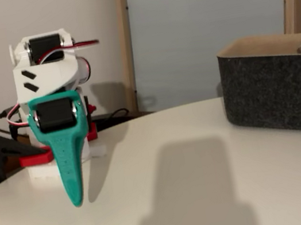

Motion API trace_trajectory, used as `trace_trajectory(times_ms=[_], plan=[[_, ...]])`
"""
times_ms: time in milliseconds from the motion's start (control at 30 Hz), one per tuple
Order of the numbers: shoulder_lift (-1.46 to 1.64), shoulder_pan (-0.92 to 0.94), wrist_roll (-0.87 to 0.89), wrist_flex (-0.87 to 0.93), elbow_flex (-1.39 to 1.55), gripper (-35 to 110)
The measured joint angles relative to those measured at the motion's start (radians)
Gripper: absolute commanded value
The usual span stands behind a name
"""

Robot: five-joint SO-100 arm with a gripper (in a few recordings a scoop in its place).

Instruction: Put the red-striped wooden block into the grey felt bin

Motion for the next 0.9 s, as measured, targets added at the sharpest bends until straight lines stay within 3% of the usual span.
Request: trace_trajectory(times_ms=[900], plan=[[0.087,0.0,-0.06,0.063,0.012,0]])
